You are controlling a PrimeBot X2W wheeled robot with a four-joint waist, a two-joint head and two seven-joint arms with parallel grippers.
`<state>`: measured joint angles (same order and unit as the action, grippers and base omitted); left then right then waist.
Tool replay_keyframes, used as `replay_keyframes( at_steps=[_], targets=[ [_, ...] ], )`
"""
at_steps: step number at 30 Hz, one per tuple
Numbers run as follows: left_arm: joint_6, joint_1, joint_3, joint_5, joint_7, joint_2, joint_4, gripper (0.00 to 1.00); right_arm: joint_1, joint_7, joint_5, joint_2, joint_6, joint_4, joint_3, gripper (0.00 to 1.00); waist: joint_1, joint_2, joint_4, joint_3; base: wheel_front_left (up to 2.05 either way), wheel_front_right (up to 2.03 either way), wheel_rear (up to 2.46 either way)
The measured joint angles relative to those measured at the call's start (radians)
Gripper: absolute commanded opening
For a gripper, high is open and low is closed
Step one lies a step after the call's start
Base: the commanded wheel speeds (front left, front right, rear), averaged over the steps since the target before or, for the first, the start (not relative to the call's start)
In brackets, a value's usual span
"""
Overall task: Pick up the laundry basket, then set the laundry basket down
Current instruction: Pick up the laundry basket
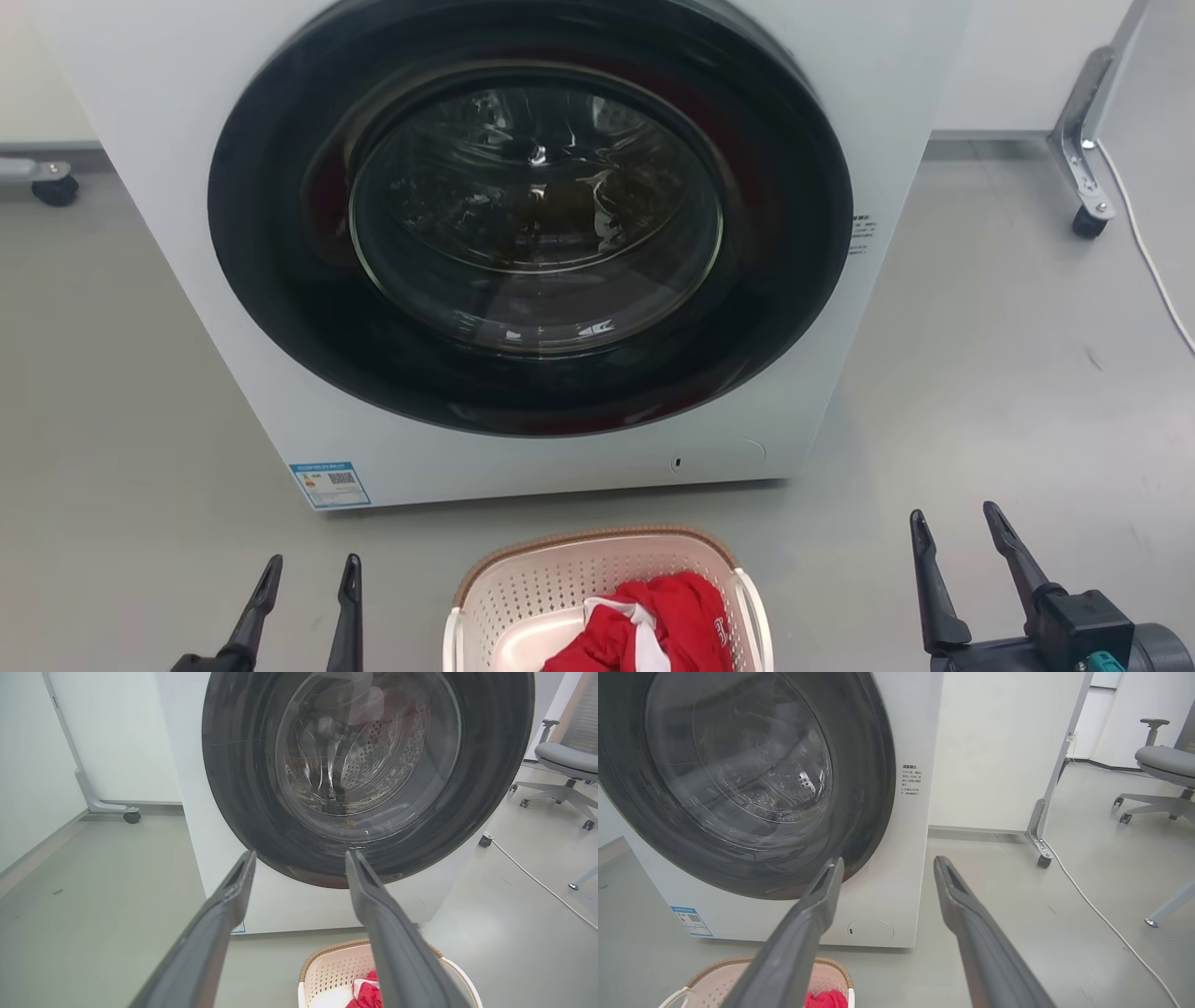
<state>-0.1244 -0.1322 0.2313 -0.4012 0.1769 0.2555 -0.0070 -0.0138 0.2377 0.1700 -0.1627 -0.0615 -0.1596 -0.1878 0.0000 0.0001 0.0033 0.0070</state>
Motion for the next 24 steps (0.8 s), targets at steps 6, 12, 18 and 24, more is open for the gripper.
replay_keyframes(
  at_steps=[6,12,18,24],
  targets=[
    [0.0,0.003,0.002,0.001,-0.017,-0.005,-0.016,1.0,0.005,-0.017,0.007,0.007,0.0,0.015,-0.002,1.0,0.0,0.0,-0.001,0.052,0.0,0.0,0.0],
    [0.001,0.045,0.007,0.0,-0.035,-0.01,-0.014,1.0,0.047,-0.033,0.012,0.013,0.001,0.013,-0.004,1.0,0.0001,0.0,-0.003,0.126,0.0,0.0,0.0],
    [0.017,0.111,0.022,-0.003,-0.055,-0.016,0.009,1.0,0.091,-0.048,0.015,0.014,0.007,-0.003,-0.009,1.0,0.0002,0.0001,-0.004,0.209,0.0,0.0,0.0],
    [0.046,0.199,0.035,-0.007,-0.08,-0.021,0.051,1.0,0.15,-0.061,0.015,0.016,0.009,-0.014,-0.011,1.0,0.0002,0.0001,0.0,0.296,0.0,0.0,0.0]
  ],
)
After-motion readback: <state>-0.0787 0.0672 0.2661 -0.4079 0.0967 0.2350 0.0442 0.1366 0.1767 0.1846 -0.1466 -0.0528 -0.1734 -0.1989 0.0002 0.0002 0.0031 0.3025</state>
